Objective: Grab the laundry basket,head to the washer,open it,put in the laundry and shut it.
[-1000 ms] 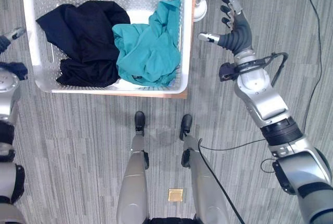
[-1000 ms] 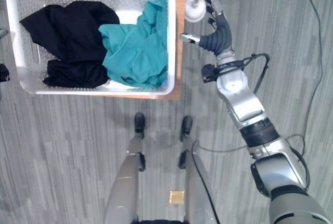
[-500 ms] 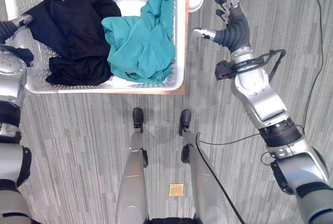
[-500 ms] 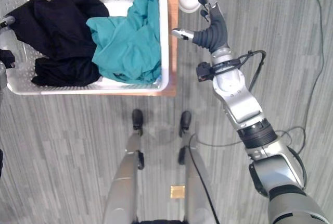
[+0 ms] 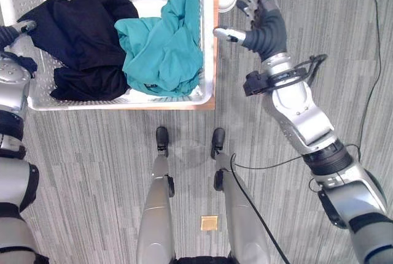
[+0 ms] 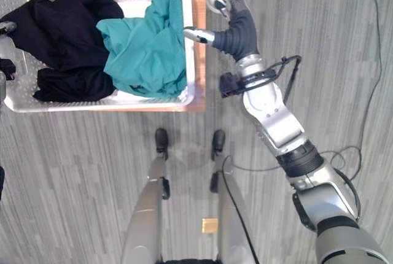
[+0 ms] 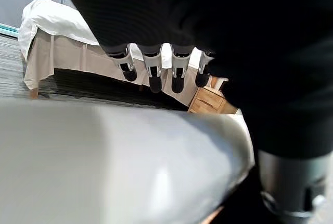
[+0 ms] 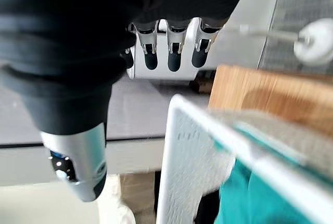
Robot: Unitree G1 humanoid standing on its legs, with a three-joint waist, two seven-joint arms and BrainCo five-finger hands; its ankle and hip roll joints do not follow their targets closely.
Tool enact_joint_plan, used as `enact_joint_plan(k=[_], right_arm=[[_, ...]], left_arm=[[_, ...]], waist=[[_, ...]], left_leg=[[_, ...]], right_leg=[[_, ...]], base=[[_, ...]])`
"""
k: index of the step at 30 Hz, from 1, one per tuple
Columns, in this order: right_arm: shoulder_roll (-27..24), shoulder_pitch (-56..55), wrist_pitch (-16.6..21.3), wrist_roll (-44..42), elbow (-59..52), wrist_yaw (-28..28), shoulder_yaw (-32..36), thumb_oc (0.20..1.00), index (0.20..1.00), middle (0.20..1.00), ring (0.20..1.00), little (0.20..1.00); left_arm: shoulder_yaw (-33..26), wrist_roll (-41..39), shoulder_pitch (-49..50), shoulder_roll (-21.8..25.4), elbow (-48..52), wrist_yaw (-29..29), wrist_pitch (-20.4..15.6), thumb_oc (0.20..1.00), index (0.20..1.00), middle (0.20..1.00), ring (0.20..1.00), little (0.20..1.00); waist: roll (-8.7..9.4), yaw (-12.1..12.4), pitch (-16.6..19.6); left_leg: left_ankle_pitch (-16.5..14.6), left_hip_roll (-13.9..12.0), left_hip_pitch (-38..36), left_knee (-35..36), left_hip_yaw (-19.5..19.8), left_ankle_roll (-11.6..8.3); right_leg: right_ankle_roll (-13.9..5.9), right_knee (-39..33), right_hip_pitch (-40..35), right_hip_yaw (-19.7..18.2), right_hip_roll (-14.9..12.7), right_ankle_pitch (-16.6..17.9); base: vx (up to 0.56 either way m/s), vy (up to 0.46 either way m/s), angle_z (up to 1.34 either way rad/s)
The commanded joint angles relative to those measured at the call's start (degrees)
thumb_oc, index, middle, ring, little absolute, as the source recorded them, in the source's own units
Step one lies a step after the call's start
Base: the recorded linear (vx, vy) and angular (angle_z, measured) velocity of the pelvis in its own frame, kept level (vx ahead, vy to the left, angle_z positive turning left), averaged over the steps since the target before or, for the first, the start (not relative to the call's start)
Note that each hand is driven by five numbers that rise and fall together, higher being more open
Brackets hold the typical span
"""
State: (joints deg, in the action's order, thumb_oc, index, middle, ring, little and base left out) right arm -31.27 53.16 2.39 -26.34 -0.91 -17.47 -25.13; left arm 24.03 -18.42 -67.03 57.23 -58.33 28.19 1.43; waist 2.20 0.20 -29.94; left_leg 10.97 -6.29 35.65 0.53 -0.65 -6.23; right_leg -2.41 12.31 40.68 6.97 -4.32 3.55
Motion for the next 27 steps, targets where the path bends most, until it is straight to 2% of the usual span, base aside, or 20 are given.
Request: enact_joint_plan(k=[1, 7, 8, 13, 21, 27], right_arm=[[1.6, 2.7, 3.7, -1.6, -0.8, -0.2, -1.1, 1.0, 1.0, 1.0, 1.0, 1.0], [2.2, 4.4, 1.9, -0.1, 3.3, -1.2, -2.5, 1.0, 1.0, 1.0, 1.0, 1.0], [2.4, 3.7, 1.3, 1.2, 3.5, -2.1, -1.4, 1.0, 1.0, 1.0, 1.0, 1.0], [2.4, -0.5, 0.6, 4.0, 2.0, -3.7, 3.0, 1.0, 1.0, 1.0, 1.0, 1.0], [0.8, -10.3, 1.3, 8.0, -3.4, -6.3, 13.6, 1.0, 1.0, 1.0, 1.0, 1.0], [1.4, -10.8, 0.3, 9.4, -3.1, -5.1, 13.1, 1.0, 1.0, 1.0, 1.0, 1.0]], left_arm=[[1.6, 0.6, -2.4, -0.5, -0.8, 0.5, -2.2, 1.0, 1.0, 1.0, 1.0, 1.0], [1.9, 2.2, -2.0, -1.6, 7.7, 1.4, -2.6, 1.0, 1.0, 1.0, 1.0, 1.0], [1.0, 3.2, -0.4, -1.7, 11.8, 1.9, -2.6, 1.0, 1.0, 1.0, 1.0, 1.0], [-2.5, 5.3, 3.3, -2.2, 17.5, 3.0, -2.0, 1.0, 1.0, 1.0, 1.0, 1.0], [-9.1, 9.0, 10.6, -2.1, 22.6, 4.4, -0.4, 1.0, 1.0, 1.0, 1.0, 1.0], [-11.4, 10.2, 12.9, -1.8, 23.4, 5.0, 0.0, 1.0, 1.0, 1.0, 1.0, 1.0]], waist=[[2.93, -0.7, 2.9], [3.08, 0.3, 2.9], [3.03, 0.6, 2.8], [2.9, 0.5, 2.9], [3.62, -0.3, 3.0], [3.87, -0.3, 2.7]], left_leg=[[-7.3, -1.5, 0.8, -5.0, 2.7, 0.94], [-7.5, -1.0, 1.3, -5.4, 3.4, 0.96], [-7.4, -0.9, 1.5, -5.3, 3.7, 0.96], [-7.2, -0.6, 1.2, -4.2, 4.0, 0.92], [-8.9, 0.2, 1.7, -6.3, 4.4, 1.72], [-10.1, 0.5, 2.8, -8.5, 4.6, 2.3]], right_leg=[[-6.53, -9.4, -7.1, 1.8, -7.2, 2.7], [-6.54, -9.4, -7.8, 2.7, -7.6, 2.6], [-6.55, -9.5, -8.0, 3.1, -7.7, 2.6], [-6.67, -9.9, -8.6, 3.5, -7.8, 2.4], [-7.04, -10.2, -9.4, 3.4, -7.9, 2.7], [-6.95, -10.1, -9.1, 2.8, -8.0, 2.9]], base=[[0.0, 0.0, 0.0], [0.0, -0.001, 0.03], [0.0, 0.001, 0.1], [0.01, 0.021, 0.11], [0.0, 0.021, 0.04], [0.0, 0.014, -0.02]])
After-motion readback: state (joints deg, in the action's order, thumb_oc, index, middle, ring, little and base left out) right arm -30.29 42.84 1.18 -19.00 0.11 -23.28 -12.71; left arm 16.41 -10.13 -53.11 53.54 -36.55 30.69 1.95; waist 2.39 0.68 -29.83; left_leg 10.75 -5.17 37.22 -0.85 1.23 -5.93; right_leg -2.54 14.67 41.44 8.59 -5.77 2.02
